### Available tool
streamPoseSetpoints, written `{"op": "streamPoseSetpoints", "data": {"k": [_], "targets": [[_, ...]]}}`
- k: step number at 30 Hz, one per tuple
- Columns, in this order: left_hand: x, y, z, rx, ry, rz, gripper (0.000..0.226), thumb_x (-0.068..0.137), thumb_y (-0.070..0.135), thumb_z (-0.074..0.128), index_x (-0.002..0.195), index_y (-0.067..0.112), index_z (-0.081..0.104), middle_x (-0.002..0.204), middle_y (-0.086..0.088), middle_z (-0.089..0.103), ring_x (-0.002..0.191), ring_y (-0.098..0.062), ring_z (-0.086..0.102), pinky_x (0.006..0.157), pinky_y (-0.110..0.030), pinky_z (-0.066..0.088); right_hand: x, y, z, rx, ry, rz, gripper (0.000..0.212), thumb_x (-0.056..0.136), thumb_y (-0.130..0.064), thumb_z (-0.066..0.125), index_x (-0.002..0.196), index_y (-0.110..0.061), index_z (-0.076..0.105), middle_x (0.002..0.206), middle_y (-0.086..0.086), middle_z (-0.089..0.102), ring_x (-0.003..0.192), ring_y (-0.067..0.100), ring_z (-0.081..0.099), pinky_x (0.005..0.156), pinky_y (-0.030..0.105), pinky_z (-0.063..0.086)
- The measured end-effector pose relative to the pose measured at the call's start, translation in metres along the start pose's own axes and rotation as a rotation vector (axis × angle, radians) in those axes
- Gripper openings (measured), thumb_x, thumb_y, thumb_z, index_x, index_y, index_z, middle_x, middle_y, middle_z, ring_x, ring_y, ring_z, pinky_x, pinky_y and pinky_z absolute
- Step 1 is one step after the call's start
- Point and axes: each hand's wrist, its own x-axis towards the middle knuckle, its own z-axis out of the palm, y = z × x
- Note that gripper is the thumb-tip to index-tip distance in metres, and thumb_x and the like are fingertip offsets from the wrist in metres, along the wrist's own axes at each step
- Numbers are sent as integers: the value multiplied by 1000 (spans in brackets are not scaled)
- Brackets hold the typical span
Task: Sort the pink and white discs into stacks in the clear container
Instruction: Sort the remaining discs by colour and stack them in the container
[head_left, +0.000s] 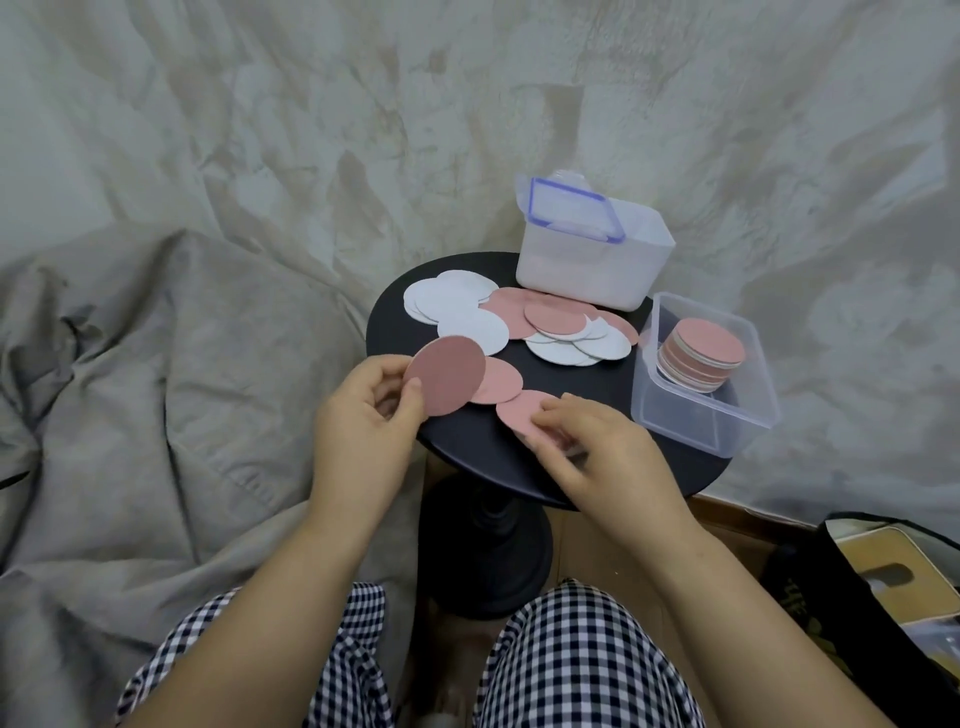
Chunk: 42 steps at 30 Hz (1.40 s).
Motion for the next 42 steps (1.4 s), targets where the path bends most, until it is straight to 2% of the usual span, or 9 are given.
{"op": "streamPoseSetpoints", "data": {"k": [3, 7, 17, 23, 29, 33, 39, 41, 42], "targets": [[-4, 1, 1, -120, 40, -87, 26, 92, 6, 52, 85, 30, 60, 89, 2, 70, 86, -13, 69, 75, -28, 55, -2, 0, -5, 117, 103, 4, 19, 88, -23, 61, 104, -19, 69, 106, -6, 68, 114, 7, 55, 92, 24, 45], [-6, 6, 4, -214, 47, -137, 21, 93, 5, 49, 87, 23, 58, 89, -3, 71, 81, -7, 69, 68, -18, 55, 2, 1, -13, 93, 169, -29, 13, 90, -21, 59, 98, -21, 69, 93, -16, 65, 91, 0, 56, 81, 10, 40], [-15, 6, 4, -186, -4, -137, 20, 92, 7, 52, 89, 25, 60, 89, 0, 72, 84, -10, 69, 75, -28, 56, -6, 8, -12, 36, 199, -108, 9, 80, -21, 64, 83, -17, 72, 78, -5, 70, 84, 8, 57, 72, 18, 45], [-18, 7, 5, -173, -27, -147, 21, 92, 6, 52, 88, 25, 61, 89, -2, 72, 83, -12, 70, 77, -32, 55, -5, 6, -23, 348, 0, 118, 13, 79, -14, 72, 82, -26, 74, 80, -23, 68, 89, -6, 61, 81, 14, 47], [-19, 14, 10, -236, -16, -165, 21, 93, 6, 50, 88, 23, 60, 85, -1, 72, 80, -7, 69, 70, -21, 55, 4, -9, -30, 509, 251, 180, 18, 86, -17, 63, 82, -34, 66, 86, -15, 69, 83, -1, 62, 75, 13, 48], [-26, 26, 12, -351, -107, -205, 17, 94, 5, 49, 93, 17, 61, 76, 3, 74, 79, -9, 70, 67, -18, 54, 14, -25, -29, 585, 277, 148, 14, 87, -17, 61, 81, -29, 65, 88, -12, 66, 87, 8, 61, 79, 21, 48], [-32, 28, 0, -343, -150, -162, 12, 88, 5, 58, 92, 16, 63, 82, 2, 74, 79, -12, 70, 64, -19, 54, 29, -38, -10, 508, 284, 112, 15, 83, -19, 66, 78, -33, 62, 90, -11, 60, 80, 5, 52, 73, 17, 43], [-27, 23, -8, -335, -69, -182, 14, 87, 4, 58, 89, 17, 62, 78, 2, 74, 77, -11, 70, 61, -18, 54, 34, -39, -4, 427, 225, 118, 12, 84, -22, 65, 94, -29, 64, 101, -13, 59, 89, 1, 53, 81, 19, 44], [-24, 20, -13, -335, -26, -192, 15, 87, 3, 58, 88, 18, 62, 77, 2, 74, 75, -10, 70, 61, -18, 54, 36, -40, -2, 315, 156, 92, 23, 85, -25, 64, 108, -26, 63, 115, -11, 57, 104, 2, 51, 91, 21, 41]]}}
